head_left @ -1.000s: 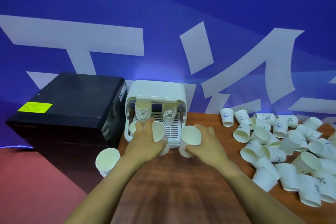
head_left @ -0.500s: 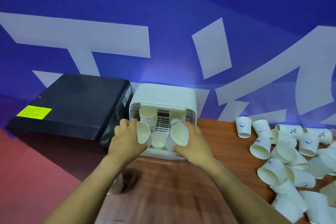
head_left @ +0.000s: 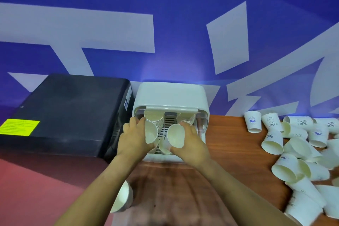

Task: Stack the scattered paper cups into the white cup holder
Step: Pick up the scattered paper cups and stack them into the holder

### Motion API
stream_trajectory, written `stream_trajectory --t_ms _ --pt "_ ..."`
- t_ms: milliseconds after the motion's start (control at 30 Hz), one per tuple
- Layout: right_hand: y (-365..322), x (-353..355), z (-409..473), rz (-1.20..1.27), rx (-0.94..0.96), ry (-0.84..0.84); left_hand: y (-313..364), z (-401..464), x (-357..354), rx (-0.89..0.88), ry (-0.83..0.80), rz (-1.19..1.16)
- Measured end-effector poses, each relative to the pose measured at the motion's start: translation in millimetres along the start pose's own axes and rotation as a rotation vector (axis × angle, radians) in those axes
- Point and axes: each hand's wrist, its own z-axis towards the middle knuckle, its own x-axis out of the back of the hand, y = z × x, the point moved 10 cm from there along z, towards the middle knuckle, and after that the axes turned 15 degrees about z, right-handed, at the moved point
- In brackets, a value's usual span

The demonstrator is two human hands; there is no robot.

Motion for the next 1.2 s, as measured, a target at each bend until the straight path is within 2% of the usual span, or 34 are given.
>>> stream_trajectory --t_ms 167,500,633,833,1033,1200 --pt "4.4 -12.4 11.6 -0.095 -0.055 -0.014 1.8 10.5 -19.9 -0.032 -0.057 0.037" --pt "17.9 -36.9 24.5 -0.117 -0.089 -0.019 -1.0 24.9 -52.9 -0.056 -0.137 0.128" --pt "25.8 -48.2 25.3 -0.137 -0.110 -0.079 -4.0 28.7 -69.5 -0.056 -0.253 0.151" --pt "38.4 -55.2 26.3 -0.127 -0.149 -0.163 -4.5 27.5 -77.6 -0.058 -0.391 0.041" --pt "23.2 -26.1 15.5 -0.031 -0.057 -0.087 -0.8 19.7 -38.6 -0.049 -0.285 -0.060" --pt "24.3 15.1 -6.4 0.021 -0.017 0.021 25.2 7.1 -1.6 -0.160 -0.192 -0.210"
